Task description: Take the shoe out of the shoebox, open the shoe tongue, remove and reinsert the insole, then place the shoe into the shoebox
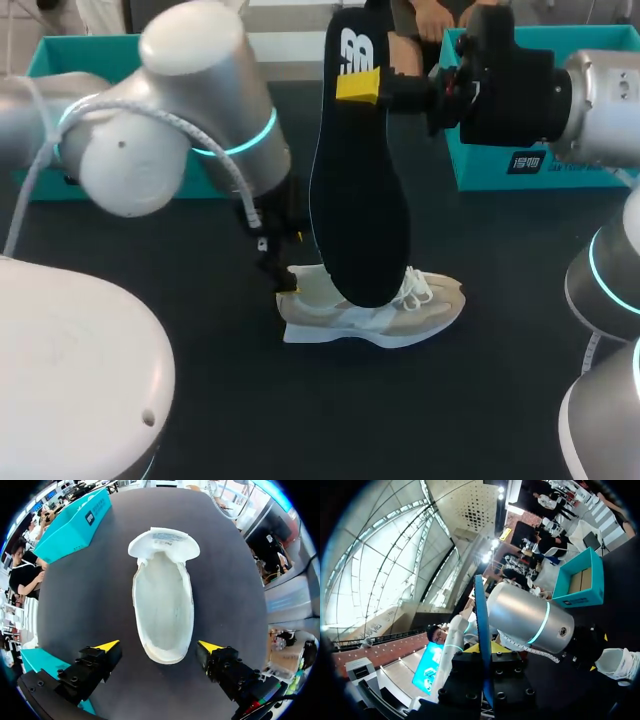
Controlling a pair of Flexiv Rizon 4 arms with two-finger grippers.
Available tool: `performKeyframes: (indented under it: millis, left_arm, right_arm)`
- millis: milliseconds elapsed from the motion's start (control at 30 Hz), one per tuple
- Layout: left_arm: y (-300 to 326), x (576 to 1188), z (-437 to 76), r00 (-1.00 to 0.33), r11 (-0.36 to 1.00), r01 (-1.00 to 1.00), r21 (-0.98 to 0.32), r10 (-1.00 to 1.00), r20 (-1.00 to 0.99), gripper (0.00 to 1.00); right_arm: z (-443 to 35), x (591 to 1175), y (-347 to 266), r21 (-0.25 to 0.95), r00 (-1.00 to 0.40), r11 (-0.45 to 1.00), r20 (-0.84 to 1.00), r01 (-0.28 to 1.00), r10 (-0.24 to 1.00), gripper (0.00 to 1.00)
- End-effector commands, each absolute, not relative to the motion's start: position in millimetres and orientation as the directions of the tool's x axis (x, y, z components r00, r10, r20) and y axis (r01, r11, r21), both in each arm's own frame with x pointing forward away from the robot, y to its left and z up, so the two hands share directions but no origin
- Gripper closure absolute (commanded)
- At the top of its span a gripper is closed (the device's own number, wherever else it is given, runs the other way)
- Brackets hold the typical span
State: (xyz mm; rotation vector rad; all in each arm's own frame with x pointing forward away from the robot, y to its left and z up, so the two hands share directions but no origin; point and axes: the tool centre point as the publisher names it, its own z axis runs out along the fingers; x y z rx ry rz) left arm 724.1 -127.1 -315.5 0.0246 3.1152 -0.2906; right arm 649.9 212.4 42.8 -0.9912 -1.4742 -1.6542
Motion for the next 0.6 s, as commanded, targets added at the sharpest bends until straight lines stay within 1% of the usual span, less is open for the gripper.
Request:
performKeyframes:
  millis: [33, 333, 467, 600]
  left_arm:
    - [-138.2, 725.8, -322.1, -1.000, 0.993, 0.014, -0.114, 0.013, -0.009, 0.00]
    - [-151.9, 728.5, -329.2, -1.000, 0.996, -0.020, -0.082, -0.020, 0.004, 0.00]
    - [-161.7, 736.1, -331.0, -0.999, 0.989, -0.031, -0.142, -0.029, 0.020, 0.00]
    - [-177.2, 745.7, -335.8, -0.999, 0.990, -0.045, -0.133, -0.046, -0.002, 0.00]
  right_arm:
    - [43.1, 650.1, 216.5, 0.457, -0.461, -0.109, 0.887, 0.882, -0.006, 1.00]
    - [43.1, 650.1, 216.5, 0.457, -0.461, -0.109, 0.887, 0.882, -0.006, 1.00]
    - [43.1, 650.1, 216.5, 0.457, -0.461, -0.109, 0.887, 0.882, -0.006, 1.00]
    - [43.1, 650.1, 216.5, 0.457, -0.461, -0.109, 0.887, 0.882, -0.006, 1.00]
